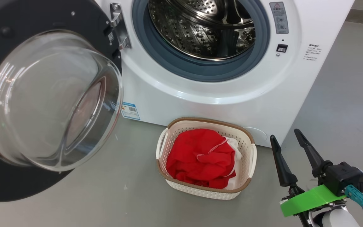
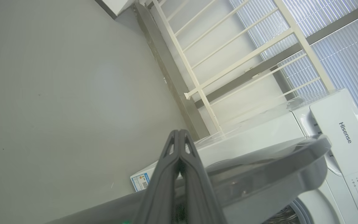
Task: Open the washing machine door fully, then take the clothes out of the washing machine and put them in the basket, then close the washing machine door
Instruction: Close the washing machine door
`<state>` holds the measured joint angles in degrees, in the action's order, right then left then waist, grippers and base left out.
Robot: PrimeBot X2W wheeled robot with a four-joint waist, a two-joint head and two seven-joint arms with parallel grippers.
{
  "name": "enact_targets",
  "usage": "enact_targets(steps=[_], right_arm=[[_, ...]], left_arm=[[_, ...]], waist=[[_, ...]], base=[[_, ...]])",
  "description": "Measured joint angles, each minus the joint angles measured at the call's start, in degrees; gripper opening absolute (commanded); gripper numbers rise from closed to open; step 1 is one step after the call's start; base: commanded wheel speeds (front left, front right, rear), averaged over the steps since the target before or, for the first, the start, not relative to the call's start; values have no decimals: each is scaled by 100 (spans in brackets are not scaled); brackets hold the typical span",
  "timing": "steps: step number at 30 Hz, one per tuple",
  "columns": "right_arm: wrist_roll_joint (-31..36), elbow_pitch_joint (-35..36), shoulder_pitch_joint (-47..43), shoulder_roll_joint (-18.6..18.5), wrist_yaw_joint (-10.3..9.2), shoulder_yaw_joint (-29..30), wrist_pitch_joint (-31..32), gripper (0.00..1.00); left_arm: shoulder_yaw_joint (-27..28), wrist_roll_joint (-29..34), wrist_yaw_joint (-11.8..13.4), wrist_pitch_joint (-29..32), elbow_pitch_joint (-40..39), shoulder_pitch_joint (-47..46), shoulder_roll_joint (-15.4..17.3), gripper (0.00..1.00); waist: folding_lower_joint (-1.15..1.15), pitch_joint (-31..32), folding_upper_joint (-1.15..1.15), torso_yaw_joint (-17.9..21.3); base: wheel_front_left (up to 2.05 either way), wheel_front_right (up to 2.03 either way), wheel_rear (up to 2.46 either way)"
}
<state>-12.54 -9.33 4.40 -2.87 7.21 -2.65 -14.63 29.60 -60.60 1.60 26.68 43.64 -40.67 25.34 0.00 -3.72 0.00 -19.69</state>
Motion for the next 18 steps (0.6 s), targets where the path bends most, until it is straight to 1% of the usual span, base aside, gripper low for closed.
enact_targets(steps=[5,8,16,18], right_arm=[[-7,40,-1,1,0,-8,0,100],[-37,78,-1,0,0,-9,0,100],[-84,142,-3,-1,0,-4,0,100],[-107,142,-7,0,0,-10,0,100]], left_arm=[[-35,-57,-12,177,-293,200,-163,0],[-59,-112,-12,279,-469,320,-320,0],[-64,-542,-1,704,-1115,665,-949,0],[-43,-637,42,799,-1326,771,-1065,0]], waist=[[0,-37,0,-102],[0,-51,0,-175],[0,-31,0,-297],[0,-7,0,-307]], base=[[0,0,0],[0,0,0],[0,0,0],[0,0,0]])
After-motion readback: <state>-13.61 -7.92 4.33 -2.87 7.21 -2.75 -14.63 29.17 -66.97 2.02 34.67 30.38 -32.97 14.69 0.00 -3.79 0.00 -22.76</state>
